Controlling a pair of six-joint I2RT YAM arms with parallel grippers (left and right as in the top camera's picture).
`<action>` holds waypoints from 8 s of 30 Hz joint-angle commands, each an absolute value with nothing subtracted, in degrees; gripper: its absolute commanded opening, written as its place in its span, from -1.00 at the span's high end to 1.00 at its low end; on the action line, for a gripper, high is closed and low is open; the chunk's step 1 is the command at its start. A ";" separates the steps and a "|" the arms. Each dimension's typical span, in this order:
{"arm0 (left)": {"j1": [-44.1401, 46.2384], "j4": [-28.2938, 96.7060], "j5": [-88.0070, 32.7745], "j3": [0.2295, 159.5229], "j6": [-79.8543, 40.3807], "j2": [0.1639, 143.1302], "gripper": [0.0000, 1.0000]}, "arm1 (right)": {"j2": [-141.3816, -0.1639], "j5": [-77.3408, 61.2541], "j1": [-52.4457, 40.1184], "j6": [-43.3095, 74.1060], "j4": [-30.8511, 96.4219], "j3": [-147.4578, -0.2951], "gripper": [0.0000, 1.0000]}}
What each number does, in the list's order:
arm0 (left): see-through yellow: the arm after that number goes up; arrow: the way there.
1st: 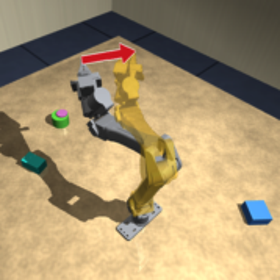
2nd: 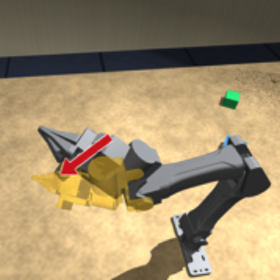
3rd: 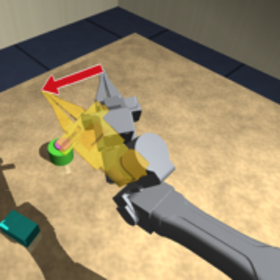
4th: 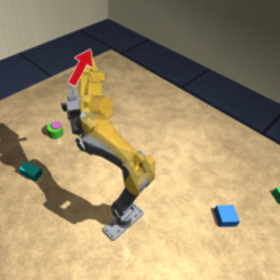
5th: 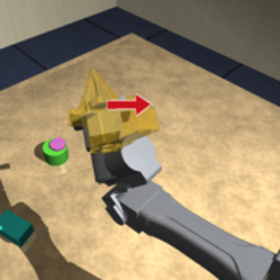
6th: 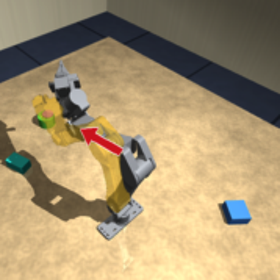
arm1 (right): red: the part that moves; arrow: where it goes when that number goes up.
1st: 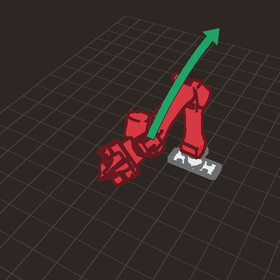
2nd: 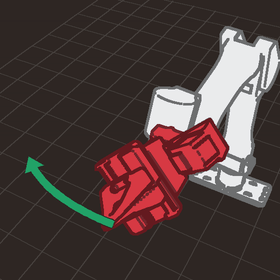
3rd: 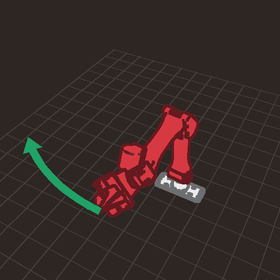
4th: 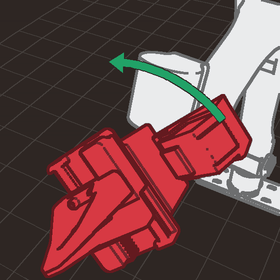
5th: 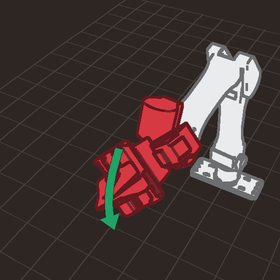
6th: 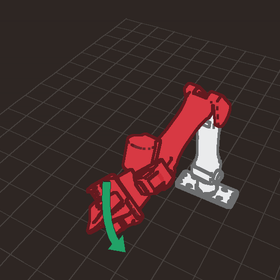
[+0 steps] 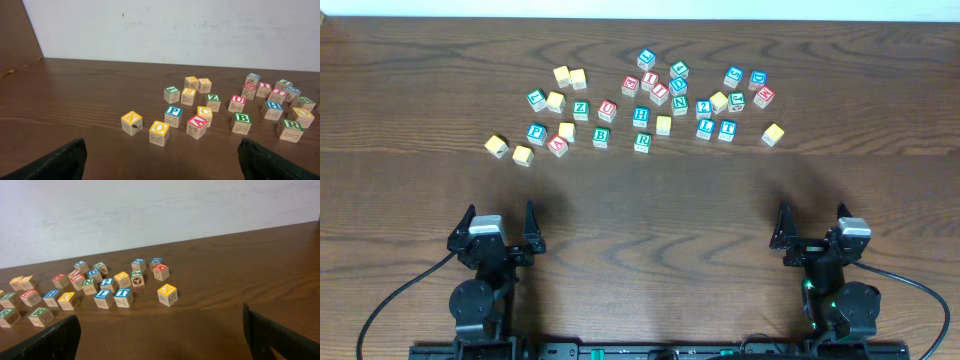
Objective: Spell out ROBOT
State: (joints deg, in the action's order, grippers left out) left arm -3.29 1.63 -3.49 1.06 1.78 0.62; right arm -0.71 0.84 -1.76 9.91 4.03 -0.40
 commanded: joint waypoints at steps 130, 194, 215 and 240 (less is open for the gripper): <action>23.53 54.06 2.15 86.06 -18.09 120.09 0.38 | -86.17 -9.41 -2.35 1.23 58.00 -86.00 -0.99; -3.79 43.09 -3.86 83.59 5.23 119.92 0.42 | -86.17 -9.61 -2.35 1.65 56.14 -86.00 -0.99; 33.78 45.34 0.93 84.23 -15.90 109.16 0.43 | -86.17 -9.61 -2.35 1.65 56.38 -86.00 -0.99; 27.40 43.62 -1.28 80.05 -22.81 117.25 0.23 | -86.17 -9.61 -2.35 1.65 57.23 -86.00 -0.99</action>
